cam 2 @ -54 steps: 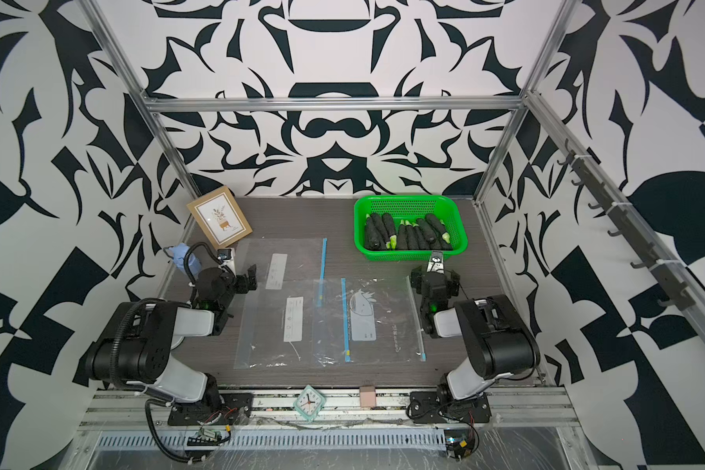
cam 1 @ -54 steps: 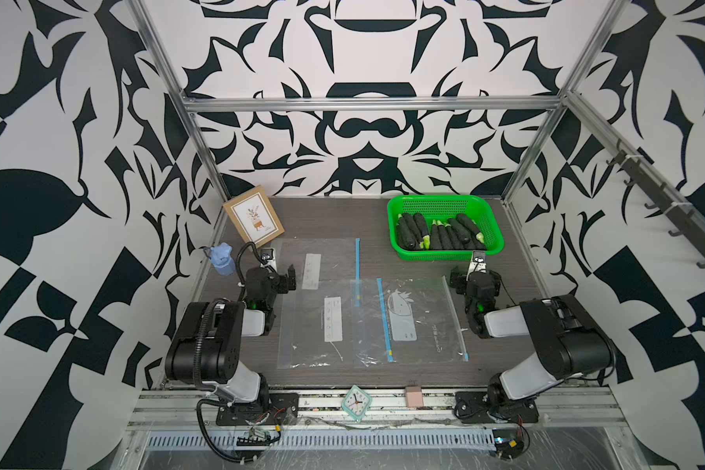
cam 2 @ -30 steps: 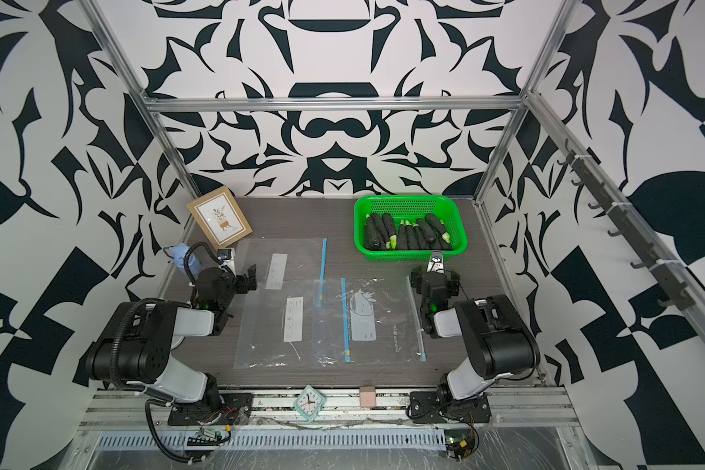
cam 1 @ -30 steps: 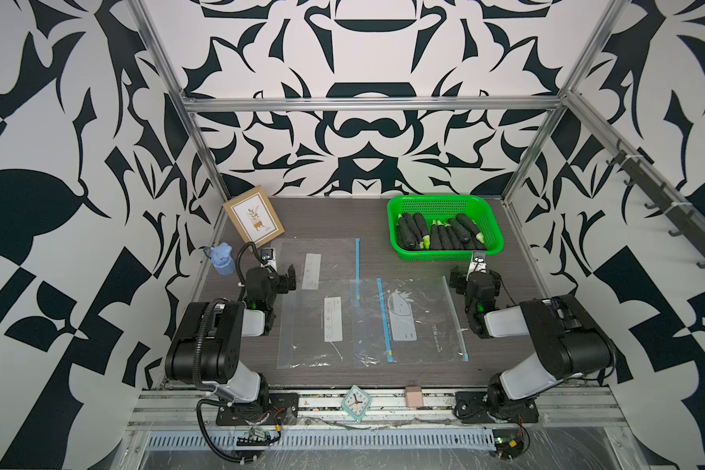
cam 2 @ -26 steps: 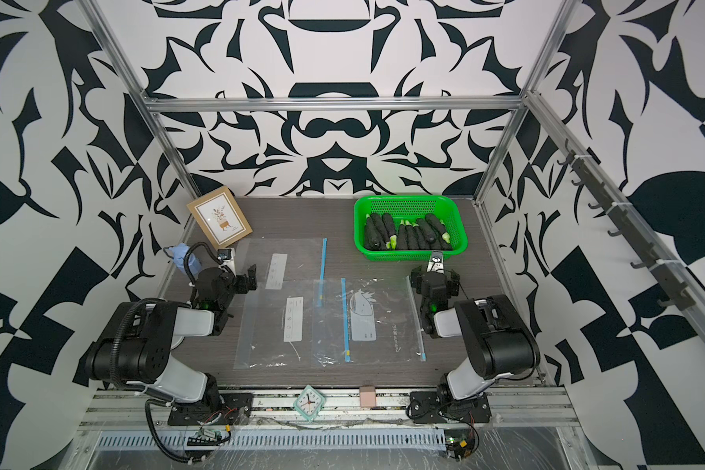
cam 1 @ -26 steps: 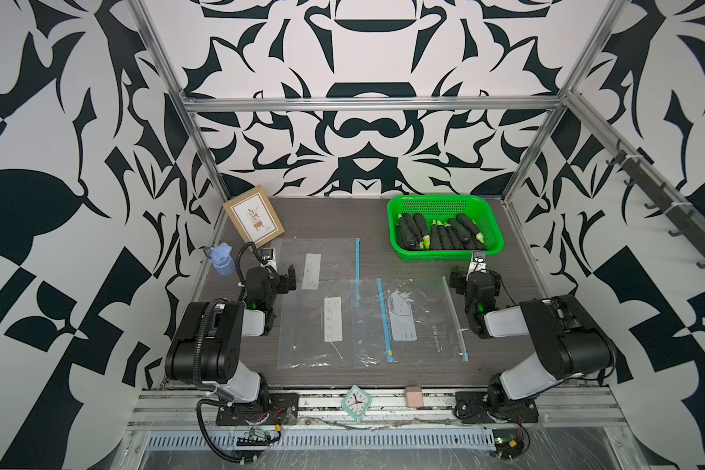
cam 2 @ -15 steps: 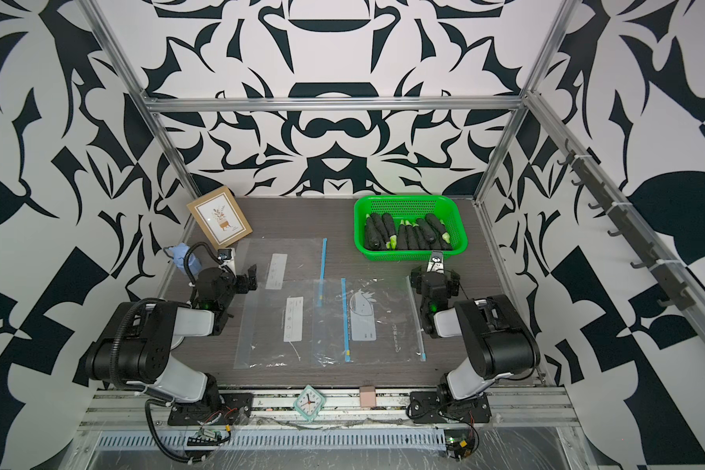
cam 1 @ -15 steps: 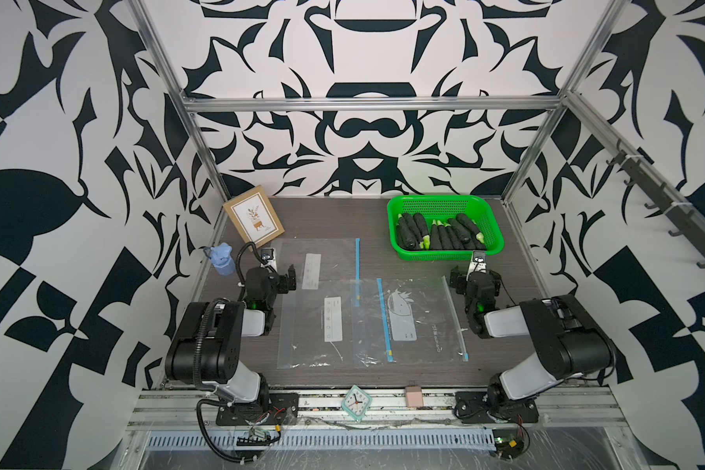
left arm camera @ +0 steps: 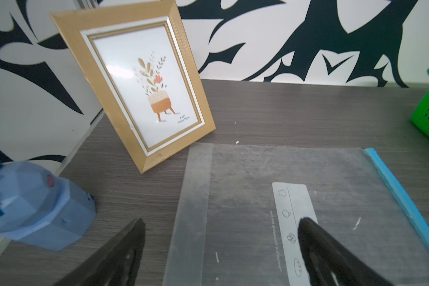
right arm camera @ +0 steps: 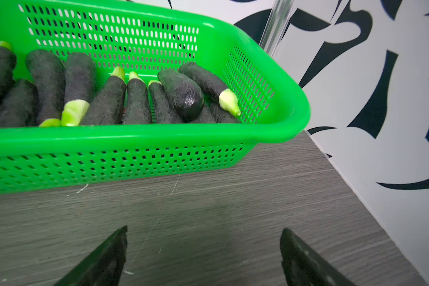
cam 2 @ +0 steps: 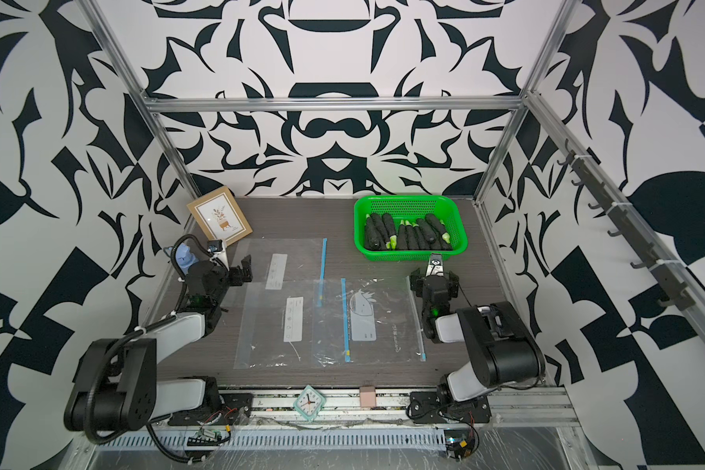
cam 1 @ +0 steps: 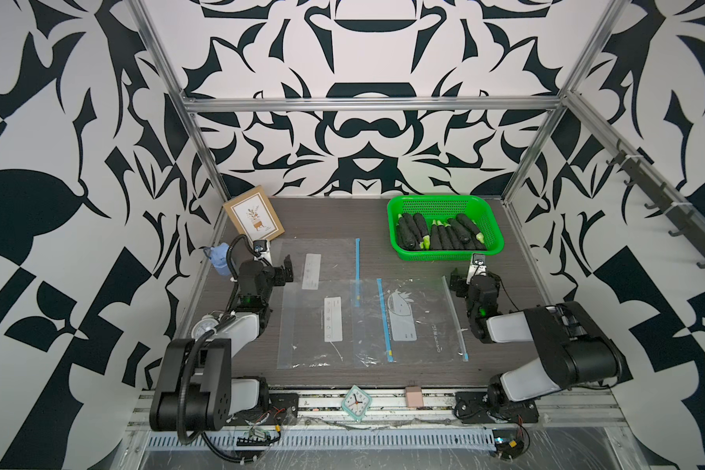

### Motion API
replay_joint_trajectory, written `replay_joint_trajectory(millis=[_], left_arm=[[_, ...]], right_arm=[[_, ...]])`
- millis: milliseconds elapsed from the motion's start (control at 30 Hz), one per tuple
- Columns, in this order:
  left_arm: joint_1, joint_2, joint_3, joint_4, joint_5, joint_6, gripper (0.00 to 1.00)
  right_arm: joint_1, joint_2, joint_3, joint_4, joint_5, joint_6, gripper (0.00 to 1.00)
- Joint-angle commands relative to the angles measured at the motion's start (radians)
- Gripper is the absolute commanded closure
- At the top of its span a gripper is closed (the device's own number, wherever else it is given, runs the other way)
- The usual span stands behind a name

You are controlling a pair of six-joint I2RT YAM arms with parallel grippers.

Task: Place the eggplant in a zip-top bag and seal the zipper
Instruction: Pick up the zipper food storage bag at the center of the board.

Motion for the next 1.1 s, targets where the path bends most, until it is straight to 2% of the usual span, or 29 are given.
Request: replay_joint_trajectory(millis=[0,233,400,500,600,767,1000,1067], left_arm=[[-0.003,-0.095,0.073,-0.205,0.018,-0.111,0.01],[-0.007,-0.224,0.182,-0.414,0.096,-0.274,0.01],[-0.046,-0.276,0.219,-0.464,0.099,-0.337,0.01],[-0.093,-0.258,0.295,-0.582,0.072,-0.378,0.01],[-0.208,-0.227,0.346,-0.633,-0.013,-0.382,0.01],[-0.450,-0.128,0.439,-0.664,-0.142,-0.409,0.01],[-0.778,0.162,0.685,-0.810,-0.370,-0.461,0.00],[-0.844,0.241,0.767,-0.866,-0.387,-0.502,0.00]], right_arm=[[-0.003,-0.176,0.026,-0.166,0.002,0.031,0.02],[-0.003,-0.504,0.174,-0.720,-0.105,0.102,0.01],[-0.003,-0.568,0.329,-1.025,-0.161,0.117,0.00],[-0.003,-0.566,0.417,-1.164,-0.187,0.140,0.00],[-0.003,-0.556,0.476,-1.242,-0.275,0.157,0.01],[-0.003,-0.529,0.536,-1.288,-0.316,0.195,0.00],[-0.003,-0.434,0.622,-1.379,-0.276,0.206,0.00],[-0.005,-0.403,0.652,-1.414,-0.263,0.211,0.00]])
